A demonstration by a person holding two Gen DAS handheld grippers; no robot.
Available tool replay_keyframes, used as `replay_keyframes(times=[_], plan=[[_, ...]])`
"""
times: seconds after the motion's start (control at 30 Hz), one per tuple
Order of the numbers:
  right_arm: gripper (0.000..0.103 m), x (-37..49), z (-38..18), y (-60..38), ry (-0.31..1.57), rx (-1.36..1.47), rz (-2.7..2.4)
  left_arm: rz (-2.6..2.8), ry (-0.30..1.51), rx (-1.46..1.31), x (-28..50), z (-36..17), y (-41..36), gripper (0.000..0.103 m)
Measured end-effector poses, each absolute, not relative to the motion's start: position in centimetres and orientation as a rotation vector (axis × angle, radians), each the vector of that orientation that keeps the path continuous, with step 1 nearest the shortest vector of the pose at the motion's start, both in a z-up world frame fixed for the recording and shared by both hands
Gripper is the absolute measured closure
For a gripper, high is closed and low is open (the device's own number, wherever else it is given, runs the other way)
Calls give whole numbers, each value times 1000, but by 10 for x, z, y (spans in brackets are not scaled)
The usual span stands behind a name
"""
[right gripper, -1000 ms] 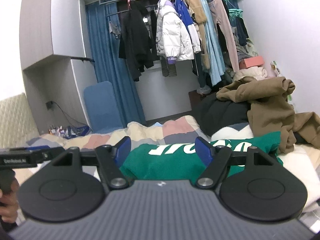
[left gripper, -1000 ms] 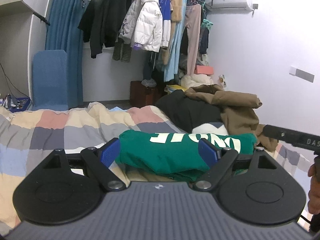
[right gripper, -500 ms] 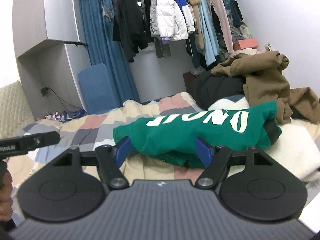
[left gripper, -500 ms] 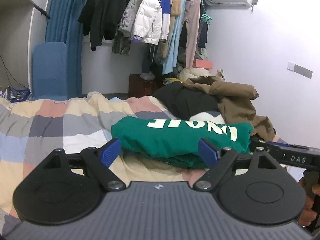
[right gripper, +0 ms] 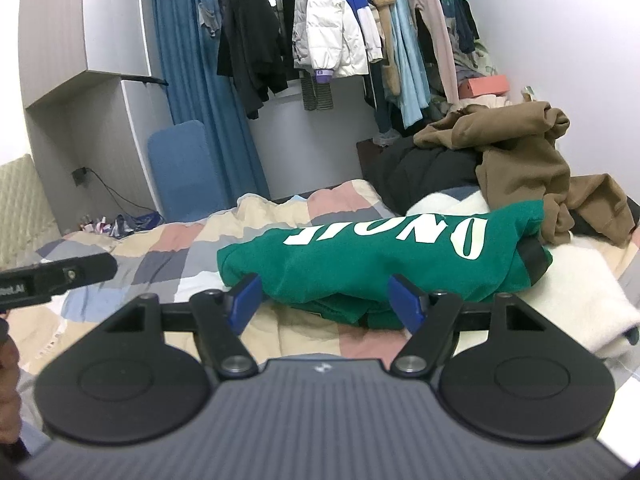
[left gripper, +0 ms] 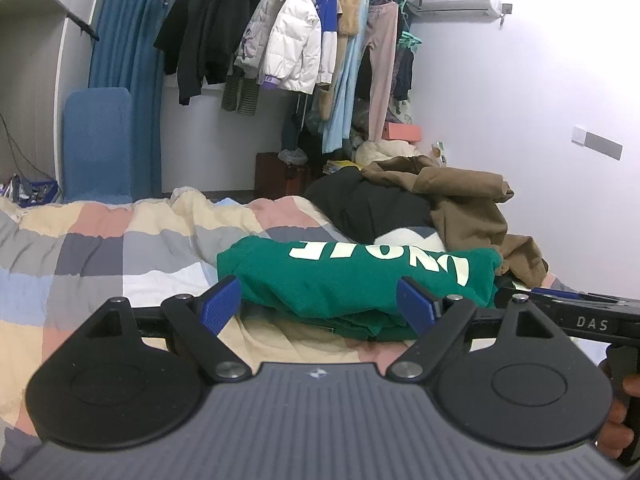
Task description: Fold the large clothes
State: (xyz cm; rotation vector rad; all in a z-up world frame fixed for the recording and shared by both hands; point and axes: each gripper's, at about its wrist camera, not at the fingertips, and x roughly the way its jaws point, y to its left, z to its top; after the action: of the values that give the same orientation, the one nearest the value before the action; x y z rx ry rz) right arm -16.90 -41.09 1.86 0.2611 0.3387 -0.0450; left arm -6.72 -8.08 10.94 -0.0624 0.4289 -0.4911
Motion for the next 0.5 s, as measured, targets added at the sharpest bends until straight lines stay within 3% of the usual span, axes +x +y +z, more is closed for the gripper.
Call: replay_keyframes(times=[0.2,0.5], plan=[[31,-173,18,-412,341,257,-37,-486,428,-53,-71,110,-86,14],[31,-175,18,-416,337,261,-43,-479,435,-60,-69,107,-89,3]])
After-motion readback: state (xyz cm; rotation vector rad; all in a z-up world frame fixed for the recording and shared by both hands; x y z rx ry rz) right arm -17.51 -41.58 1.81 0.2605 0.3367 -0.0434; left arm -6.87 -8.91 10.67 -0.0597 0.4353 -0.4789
